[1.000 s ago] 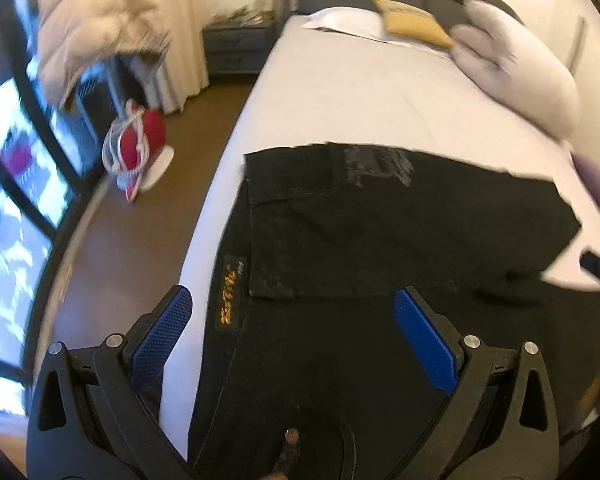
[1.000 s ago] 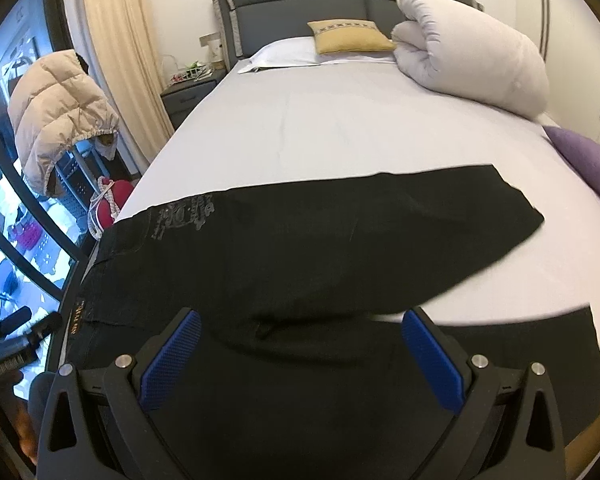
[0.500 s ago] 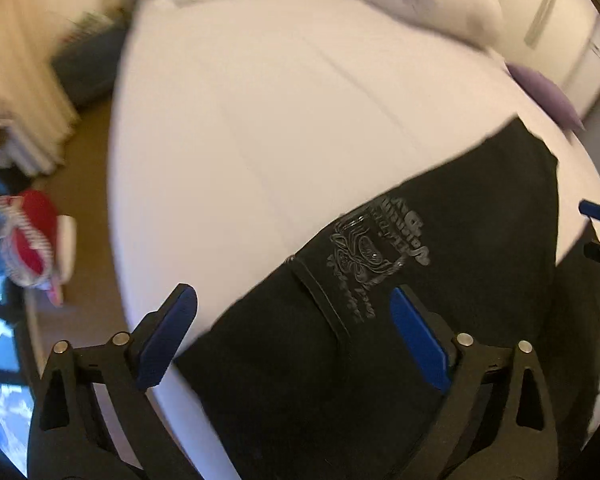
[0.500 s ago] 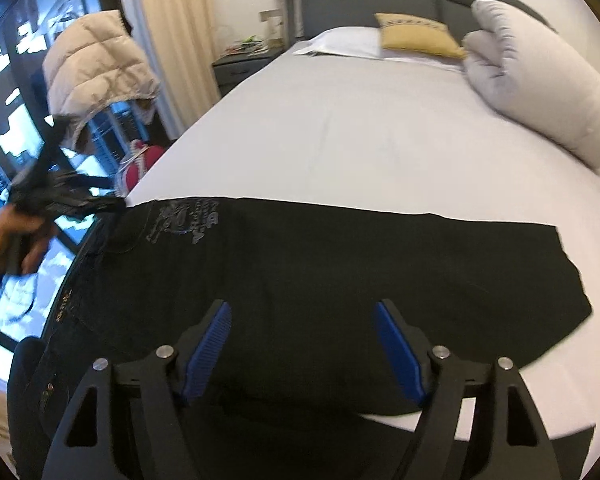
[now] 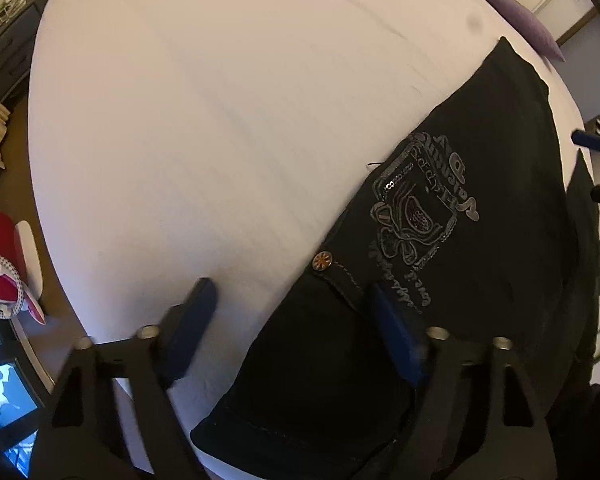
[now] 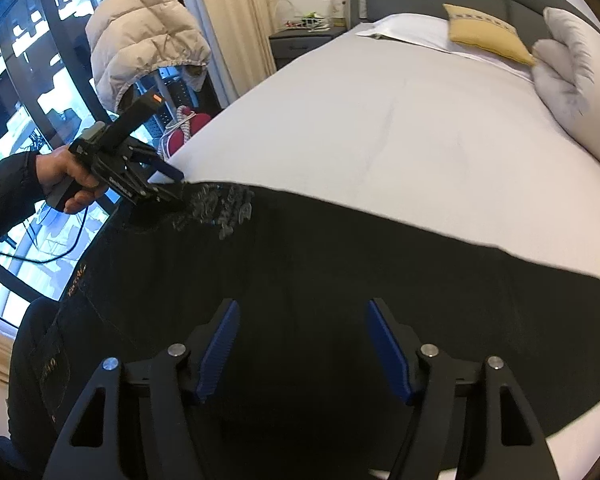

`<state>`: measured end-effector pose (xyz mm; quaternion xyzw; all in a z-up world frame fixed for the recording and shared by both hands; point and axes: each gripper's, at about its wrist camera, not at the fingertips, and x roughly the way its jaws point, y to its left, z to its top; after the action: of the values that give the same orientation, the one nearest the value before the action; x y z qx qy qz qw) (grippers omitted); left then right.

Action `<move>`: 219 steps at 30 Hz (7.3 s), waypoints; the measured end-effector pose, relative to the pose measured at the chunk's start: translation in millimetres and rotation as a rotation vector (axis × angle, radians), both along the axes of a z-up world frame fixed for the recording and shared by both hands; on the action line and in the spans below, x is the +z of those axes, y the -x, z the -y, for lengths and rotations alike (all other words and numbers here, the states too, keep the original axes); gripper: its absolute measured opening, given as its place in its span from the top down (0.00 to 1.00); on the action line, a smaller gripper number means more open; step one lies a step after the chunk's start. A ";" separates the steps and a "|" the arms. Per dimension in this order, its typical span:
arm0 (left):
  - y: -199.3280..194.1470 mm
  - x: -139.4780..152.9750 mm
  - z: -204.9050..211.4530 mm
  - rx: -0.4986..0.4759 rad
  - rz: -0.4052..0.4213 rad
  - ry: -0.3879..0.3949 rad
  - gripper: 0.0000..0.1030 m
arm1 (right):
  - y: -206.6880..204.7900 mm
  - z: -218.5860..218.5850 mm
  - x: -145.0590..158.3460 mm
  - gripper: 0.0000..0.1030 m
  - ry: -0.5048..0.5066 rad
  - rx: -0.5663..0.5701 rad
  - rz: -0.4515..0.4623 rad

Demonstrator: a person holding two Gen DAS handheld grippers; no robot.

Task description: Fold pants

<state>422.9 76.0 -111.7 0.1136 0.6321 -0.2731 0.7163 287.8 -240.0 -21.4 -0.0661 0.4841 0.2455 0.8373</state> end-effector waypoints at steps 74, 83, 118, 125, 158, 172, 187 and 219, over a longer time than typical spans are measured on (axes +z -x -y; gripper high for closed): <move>359.4 71.4 64.4 -0.080 0.182 0.088 0.97 | 253.1 -119.6 -2.2 0.94 0.411 0.589 0.067; 386.4 70.0 62.6 -0.099 0.194 0.023 0.97 | 297.1 -144.3 -19.6 0.94 0.535 0.648 0.165; 374.9 116.9 41.2 -0.077 0.220 -0.054 0.84 | 311.4 -160.5 -55.8 0.90 0.534 0.550 0.155; 348.8 92.7 109.2 -0.035 0.183 0.127 0.84 | 307.3 -155.4 -53.7 0.81 0.463 0.462 0.140; 335.7 29.2 96.2 0.239 0.025 0.260 0.84 | 59.5 267.4 -101.7 0.56 -0.897 -1.049 -0.255; 337.4 27.0 99.9 0.235 0.035 0.246 0.84 | 26.9 271.3 -103.0 0.93 -0.903 -1.023 -0.219; 344.5 28.8 108.6 0.217 0.064 0.223 0.84 | 243.4 345.4 -13.0 0.95 -0.910 -1.259 0.187; 341.8 33.8 136.8 0.200 0.070 0.128 0.84 | 351.1 390.6 -97.4 0.96 -1.047 -1.571 0.117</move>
<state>81.1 -60.8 -77.9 0.0134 0.5960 -0.2360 0.7674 -63.3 -630.6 -118.8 0.6509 0.1755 -0.2065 0.7091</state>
